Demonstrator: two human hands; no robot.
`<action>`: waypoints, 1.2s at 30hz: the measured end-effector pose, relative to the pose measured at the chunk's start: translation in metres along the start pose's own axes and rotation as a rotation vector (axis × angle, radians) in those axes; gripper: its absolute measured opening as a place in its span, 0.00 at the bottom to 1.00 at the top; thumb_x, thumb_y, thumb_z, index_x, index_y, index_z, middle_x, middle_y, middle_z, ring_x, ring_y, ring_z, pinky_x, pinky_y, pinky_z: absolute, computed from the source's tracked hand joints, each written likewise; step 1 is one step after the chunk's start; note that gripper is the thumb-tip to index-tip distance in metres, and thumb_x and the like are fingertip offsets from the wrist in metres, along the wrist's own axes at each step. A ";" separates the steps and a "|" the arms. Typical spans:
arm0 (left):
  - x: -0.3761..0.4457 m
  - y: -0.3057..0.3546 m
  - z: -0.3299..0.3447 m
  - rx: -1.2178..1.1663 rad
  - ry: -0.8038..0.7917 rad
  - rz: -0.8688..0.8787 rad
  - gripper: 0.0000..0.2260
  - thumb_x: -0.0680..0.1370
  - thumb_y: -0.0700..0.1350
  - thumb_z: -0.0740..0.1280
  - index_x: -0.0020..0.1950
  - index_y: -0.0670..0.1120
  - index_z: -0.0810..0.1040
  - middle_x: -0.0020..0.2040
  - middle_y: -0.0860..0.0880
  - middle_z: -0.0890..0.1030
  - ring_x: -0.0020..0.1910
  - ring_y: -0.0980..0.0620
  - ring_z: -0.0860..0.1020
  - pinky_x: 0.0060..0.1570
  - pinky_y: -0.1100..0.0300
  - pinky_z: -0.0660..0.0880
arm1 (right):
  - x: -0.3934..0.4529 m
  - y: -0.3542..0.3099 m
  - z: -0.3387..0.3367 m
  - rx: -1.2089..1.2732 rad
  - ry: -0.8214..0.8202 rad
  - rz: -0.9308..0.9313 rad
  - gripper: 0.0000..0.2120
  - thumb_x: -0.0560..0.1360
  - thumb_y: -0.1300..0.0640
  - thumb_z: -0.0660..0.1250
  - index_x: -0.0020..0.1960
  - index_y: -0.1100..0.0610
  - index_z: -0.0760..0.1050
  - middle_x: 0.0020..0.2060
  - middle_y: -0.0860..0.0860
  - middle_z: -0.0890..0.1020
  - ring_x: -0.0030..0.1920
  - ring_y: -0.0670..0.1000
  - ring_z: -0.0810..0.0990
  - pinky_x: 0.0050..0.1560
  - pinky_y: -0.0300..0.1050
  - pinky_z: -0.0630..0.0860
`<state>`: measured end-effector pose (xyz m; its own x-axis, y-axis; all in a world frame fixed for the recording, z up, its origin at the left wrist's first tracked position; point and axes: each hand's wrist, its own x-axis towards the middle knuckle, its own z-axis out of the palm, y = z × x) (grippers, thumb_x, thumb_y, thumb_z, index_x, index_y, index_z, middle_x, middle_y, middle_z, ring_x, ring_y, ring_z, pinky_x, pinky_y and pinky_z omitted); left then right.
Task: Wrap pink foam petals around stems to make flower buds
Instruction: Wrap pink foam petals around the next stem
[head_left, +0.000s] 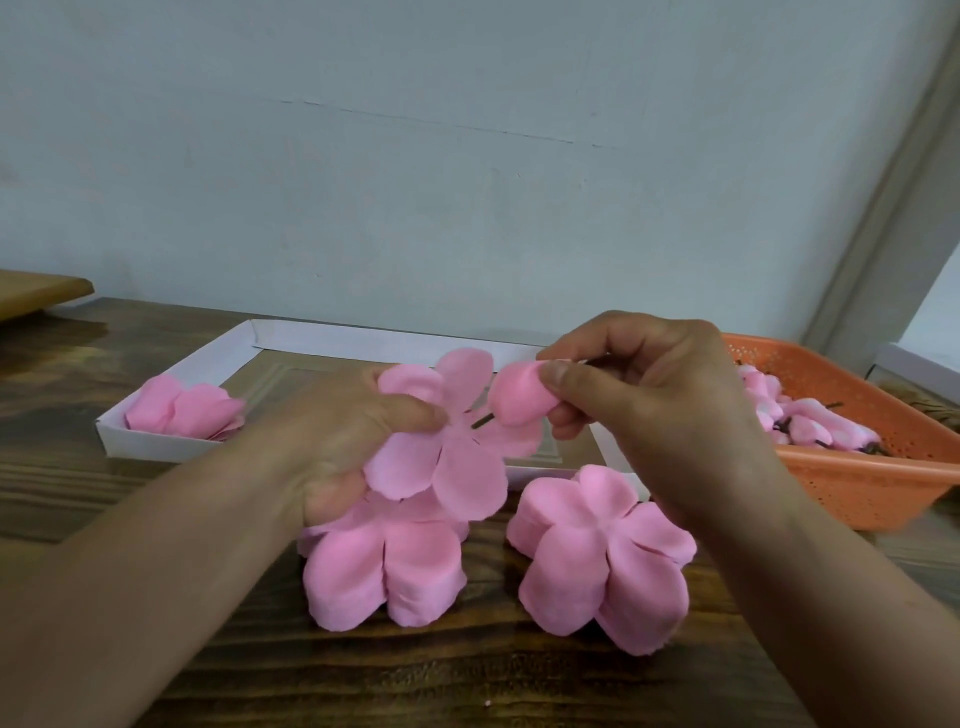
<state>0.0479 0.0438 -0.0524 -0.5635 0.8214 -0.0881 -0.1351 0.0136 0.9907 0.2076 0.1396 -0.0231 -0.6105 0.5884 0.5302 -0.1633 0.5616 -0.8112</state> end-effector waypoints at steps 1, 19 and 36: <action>-0.001 -0.001 0.003 -0.024 0.006 -0.015 0.09 0.75 0.33 0.66 0.54 0.40 0.78 0.43 0.41 0.81 0.39 0.45 0.79 0.39 0.54 0.76 | 0.000 0.001 0.000 -0.007 -0.006 0.003 0.06 0.71 0.70 0.68 0.37 0.62 0.79 0.25 0.55 0.81 0.24 0.47 0.78 0.28 0.37 0.75; -0.005 -0.009 0.018 -0.340 -0.023 -0.140 0.14 0.78 0.40 0.64 0.63 0.39 0.75 0.58 0.37 0.80 0.46 0.44 0.79 0.41 0.53 0.76 | 0.002 0.005 -0.001 -0.130 0.046 -0.061 0.10 0.70 0.70 0.69 0.34 0.58 0.78 0.29 0.51 0.80 0.25 0.48 0.77 0.30 0.42 0.77; -0.012 -0.015 0.029 -0.449 0.045 -0.092 0.13 0.79 0.41 0.64 0.62 0.39 0.75 0.53 0.40 0.82 0.45 0.46 0.83 0.30 0.57 0.80 | -0.004 0.015 0.010 -0.428 0.024 -0.212 0.10 0.69 0.69 0.69 0.34 0.57 0.79 0.34 0.46 0.76 0.38 0.43 0.74 0.38 0.31 0.68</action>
<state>0.0799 0.0500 -0.0632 -0.5660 0.8028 -0.1876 -0.5200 -0.1711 0.8368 0.1997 0.1399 -0.0401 -0.5789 0.4456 0.6828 0.0546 0.8568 -0.5128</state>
